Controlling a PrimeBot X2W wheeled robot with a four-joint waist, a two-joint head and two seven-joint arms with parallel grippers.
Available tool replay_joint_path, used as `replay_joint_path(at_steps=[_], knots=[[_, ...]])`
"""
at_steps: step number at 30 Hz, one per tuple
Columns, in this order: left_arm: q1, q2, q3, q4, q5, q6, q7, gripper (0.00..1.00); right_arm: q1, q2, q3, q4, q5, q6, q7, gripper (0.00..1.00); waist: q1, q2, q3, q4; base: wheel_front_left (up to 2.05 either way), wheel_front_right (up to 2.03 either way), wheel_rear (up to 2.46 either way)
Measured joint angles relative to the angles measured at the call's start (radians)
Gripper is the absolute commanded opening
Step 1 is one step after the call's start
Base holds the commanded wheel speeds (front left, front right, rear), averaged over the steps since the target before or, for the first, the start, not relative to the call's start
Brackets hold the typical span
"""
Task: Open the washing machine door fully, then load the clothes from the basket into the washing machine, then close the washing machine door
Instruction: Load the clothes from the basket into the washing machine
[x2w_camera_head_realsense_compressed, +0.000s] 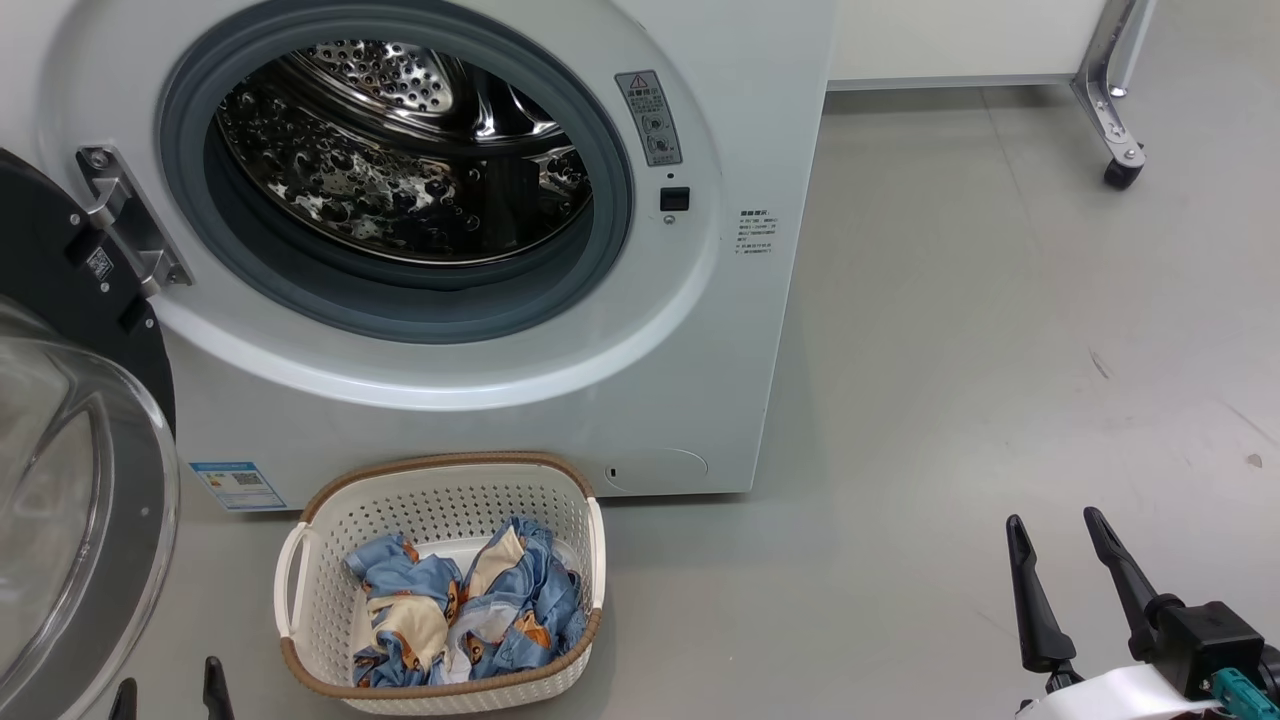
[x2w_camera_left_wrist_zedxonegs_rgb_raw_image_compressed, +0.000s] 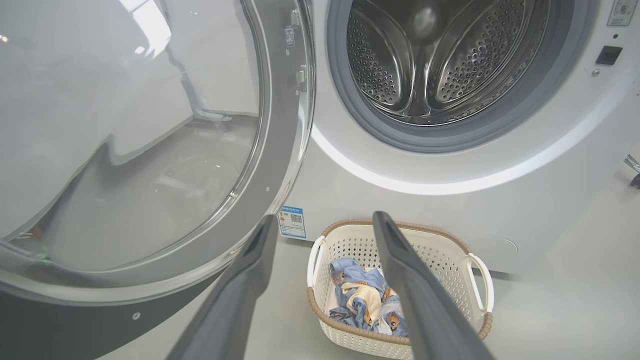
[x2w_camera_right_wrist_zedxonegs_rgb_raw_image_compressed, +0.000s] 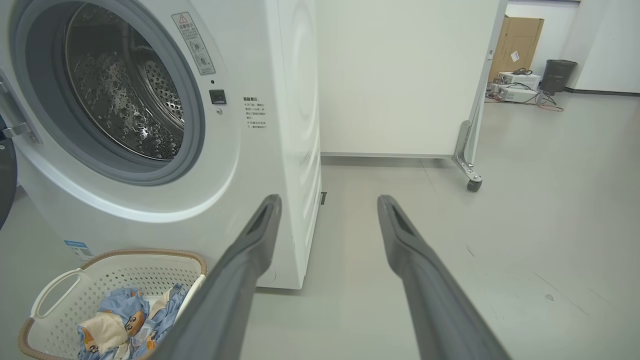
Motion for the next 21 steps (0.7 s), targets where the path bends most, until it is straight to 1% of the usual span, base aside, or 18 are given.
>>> replay_joint_path(at_steps=[4,10,21], knots=[[-0.006,0.0,0.001,0.004,0.0,-0.005,0.0,1.0,0.0,0.0,0.0,0.0,0.0,0.0,0.0,1.0,0.0,0.0,0.003,0.0,0.69,-0.69,0.0],[-0.025,0.0,0.023,0.049,0.0,-0.031,0.0,1.0,0.0,0.001,0.001,0.0,0.0,0.0,0.0,1.0,0.0,0.0,0.01,0.0,0.48,-0.48,0.0],[-0.085,0.013,0.063,0.108,0.007,-0.063,0.0,1.0,-0.001,0.002,0.005,-0.002,0.0,0.0,0.0,1.0,0.0,0.0,0.029,-0.002,0.14,-0.14,0.0]])
